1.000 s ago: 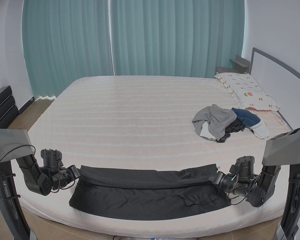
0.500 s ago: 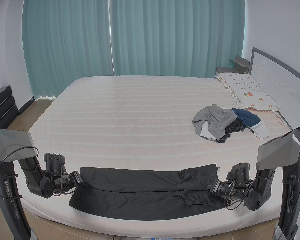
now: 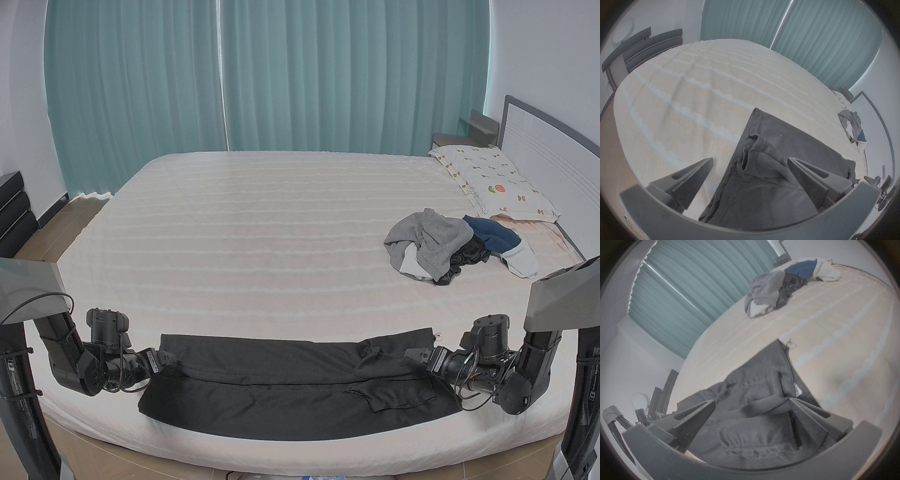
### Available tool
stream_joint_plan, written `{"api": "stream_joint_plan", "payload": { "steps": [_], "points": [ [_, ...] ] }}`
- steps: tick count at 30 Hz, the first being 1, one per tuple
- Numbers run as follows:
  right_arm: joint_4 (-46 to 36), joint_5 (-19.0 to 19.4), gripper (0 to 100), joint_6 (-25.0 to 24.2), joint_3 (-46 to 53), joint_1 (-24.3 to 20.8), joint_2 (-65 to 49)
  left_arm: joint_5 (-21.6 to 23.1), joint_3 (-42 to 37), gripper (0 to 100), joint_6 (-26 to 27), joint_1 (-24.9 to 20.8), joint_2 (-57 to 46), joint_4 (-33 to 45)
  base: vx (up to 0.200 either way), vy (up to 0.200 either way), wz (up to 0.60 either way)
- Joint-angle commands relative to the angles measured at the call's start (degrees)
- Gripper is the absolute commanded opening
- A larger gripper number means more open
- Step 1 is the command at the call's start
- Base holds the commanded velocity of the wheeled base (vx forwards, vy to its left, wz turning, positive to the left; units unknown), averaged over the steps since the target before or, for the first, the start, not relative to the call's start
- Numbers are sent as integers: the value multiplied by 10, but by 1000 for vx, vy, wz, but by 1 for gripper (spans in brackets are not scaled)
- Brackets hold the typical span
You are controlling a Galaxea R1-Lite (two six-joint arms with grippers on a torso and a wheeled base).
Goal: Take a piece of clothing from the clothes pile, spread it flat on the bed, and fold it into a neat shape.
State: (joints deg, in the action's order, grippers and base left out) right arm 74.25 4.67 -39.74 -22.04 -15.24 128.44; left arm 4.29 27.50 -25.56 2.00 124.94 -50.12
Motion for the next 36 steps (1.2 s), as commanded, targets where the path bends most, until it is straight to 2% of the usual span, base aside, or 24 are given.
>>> {"api": "stream_joint_plan", "payload": {
  "steps": [1,4,7,11,13,15,16,19,21,36],
  "points": [
    [-2,4,100,-1,-20,14,-31,13,16,100,-31,8,-15,-1,0,0,0],
    [-2,3,100,-1,-19,11,-35,36,36,100,-92,8,-14,-1,0,0,0],
    [-8,3,100,0,-20,10,-68,61,48,100,-123,15,-13,0,0,0,0],
    [-75,14,100,8,-55,2,-72,82,52,100,-129,20,-8,0,0,0,0],
    [-140,21,100,11,-100,-1,-47,92,51,100,-133,19,2,0,0,0,0],
    [-150,25,100,9,-127,3,-21,93,52,100,-145,18,12,-2,0,0,0],
    [-150,26,100,9,-128,4,-20,93,52,100,-145,18,13,-3,0,0,0],
    [-146,71,100,6,-140,11,30,93,62,100,-160,16,25,-9,0,0,0],
    [-145,83,100,6,-143,16,56,93,62,100,-162,16,27,-9,0,0,0],
    [-145,83,100,12,-132,32,62,93,57,100,-161,15,28,-10,0,0,0]
  ]
}}
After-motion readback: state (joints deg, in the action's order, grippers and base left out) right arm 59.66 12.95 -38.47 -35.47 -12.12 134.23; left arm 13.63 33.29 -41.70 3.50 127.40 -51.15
